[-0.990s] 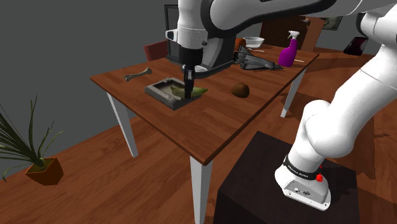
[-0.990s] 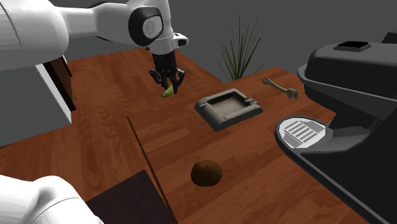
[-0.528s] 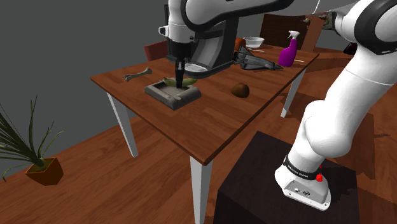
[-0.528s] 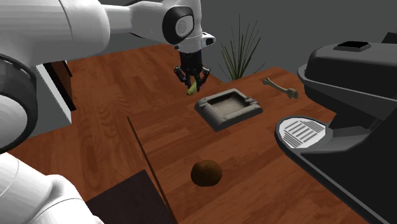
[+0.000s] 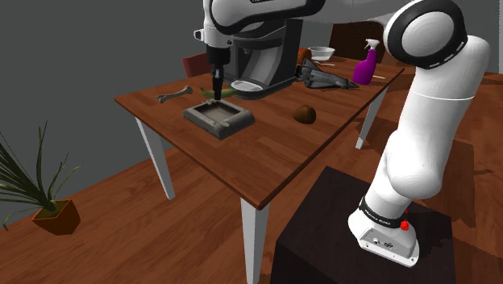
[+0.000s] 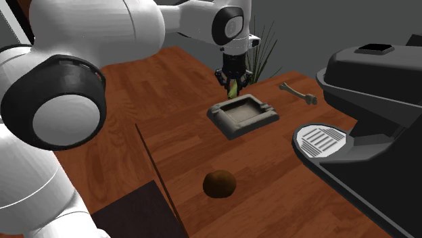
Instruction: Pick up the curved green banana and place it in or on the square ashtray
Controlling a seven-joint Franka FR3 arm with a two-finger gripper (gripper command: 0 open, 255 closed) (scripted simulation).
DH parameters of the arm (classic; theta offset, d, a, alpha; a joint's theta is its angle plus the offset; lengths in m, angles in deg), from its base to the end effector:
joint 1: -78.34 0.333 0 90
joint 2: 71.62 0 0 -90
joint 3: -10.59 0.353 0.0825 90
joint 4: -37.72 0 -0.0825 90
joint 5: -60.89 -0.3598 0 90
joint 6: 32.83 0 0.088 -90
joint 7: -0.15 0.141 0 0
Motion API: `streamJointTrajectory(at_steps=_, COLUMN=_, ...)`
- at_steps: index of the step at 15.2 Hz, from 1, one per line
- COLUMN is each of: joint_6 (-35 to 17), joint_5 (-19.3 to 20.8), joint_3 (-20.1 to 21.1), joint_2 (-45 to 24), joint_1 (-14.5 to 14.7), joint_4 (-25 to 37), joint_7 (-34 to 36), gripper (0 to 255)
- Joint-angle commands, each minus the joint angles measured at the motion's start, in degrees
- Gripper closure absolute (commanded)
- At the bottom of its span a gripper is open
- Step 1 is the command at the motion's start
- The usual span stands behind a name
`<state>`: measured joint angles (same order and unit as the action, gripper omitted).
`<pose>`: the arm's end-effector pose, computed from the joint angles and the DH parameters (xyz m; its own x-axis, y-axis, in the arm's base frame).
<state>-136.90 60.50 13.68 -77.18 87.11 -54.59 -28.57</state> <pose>0.5743 0.1199 0.5782 0.7555 0.6474 0.1006 0.6470 -0.7614 0.0415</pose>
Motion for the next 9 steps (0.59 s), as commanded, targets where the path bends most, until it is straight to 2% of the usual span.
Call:
streamJointTrajectory(at_steps=1, joint_6=1.3, joint_5=-0.1, joint_3=-0.7, joint_2=-3.9, joint_1=-0.9, joint_4=5.1, joint_7=-1.7, gripper=255)
streamJointTrajectory(at_steps=3, joint_6=2.6, joint_5=-0.2, joint_3=-1.3, joint_2=-7.5, joint_1=-1.6, joint_4=10.1, joint_7=-3.0, gripper=255)
streamJointTrajectory(at_steps=9, joint_6=-2.2, joint_5=-0.2, joint_3=-1.2, joint_2=-7.0, joint_1=-1.7, joint_4=4.8, joint_7=-3.1, gripper=255)
